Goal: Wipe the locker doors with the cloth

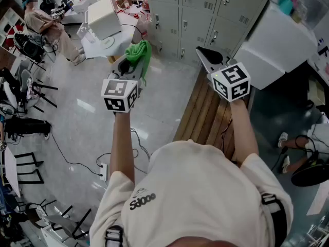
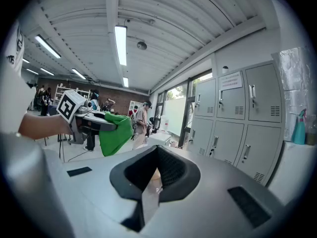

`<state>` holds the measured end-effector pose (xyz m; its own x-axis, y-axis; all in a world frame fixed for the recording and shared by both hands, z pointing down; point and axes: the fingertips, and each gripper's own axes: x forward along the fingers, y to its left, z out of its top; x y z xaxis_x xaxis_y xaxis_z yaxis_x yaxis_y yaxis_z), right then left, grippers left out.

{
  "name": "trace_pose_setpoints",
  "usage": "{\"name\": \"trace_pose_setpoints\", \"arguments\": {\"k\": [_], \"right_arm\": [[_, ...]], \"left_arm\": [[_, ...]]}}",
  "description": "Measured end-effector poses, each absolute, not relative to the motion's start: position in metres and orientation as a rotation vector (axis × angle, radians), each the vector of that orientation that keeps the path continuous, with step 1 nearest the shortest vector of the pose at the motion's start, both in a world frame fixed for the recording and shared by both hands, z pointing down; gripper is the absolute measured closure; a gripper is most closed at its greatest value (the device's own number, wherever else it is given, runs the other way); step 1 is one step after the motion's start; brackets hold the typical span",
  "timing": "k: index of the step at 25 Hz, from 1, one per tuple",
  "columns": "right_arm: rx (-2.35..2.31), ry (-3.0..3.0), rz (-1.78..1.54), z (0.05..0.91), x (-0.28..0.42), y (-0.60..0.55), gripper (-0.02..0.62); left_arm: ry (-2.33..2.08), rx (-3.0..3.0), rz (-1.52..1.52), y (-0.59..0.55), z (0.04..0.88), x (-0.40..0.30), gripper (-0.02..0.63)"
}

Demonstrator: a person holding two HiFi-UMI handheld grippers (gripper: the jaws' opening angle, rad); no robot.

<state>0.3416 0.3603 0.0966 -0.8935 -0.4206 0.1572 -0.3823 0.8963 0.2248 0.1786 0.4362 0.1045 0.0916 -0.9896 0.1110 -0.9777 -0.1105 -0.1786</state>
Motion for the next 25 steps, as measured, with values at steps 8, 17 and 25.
{"name": "trace_pose_setpoints", "arguments": {"k": [8,17,25], "right_arm": [[0.643,-2.856,-0.328,0.096,0.318,0.367,0.588],[0.724,-2.849,-0.250,0.110,0.294,0.368,0.588],[0.696,-2.849,-0.202,0.122,0.245,0.316,0.588]], "left_arm": [[2.026,-2.281,-0.325,0.438,0.101,0.161,0.502],[2.000,-2.321,-0.334,0.436,0.121,0.127,0.502],[2.008,-2.324,-0.358,0.387,0.132,0.078,0.502]]}}
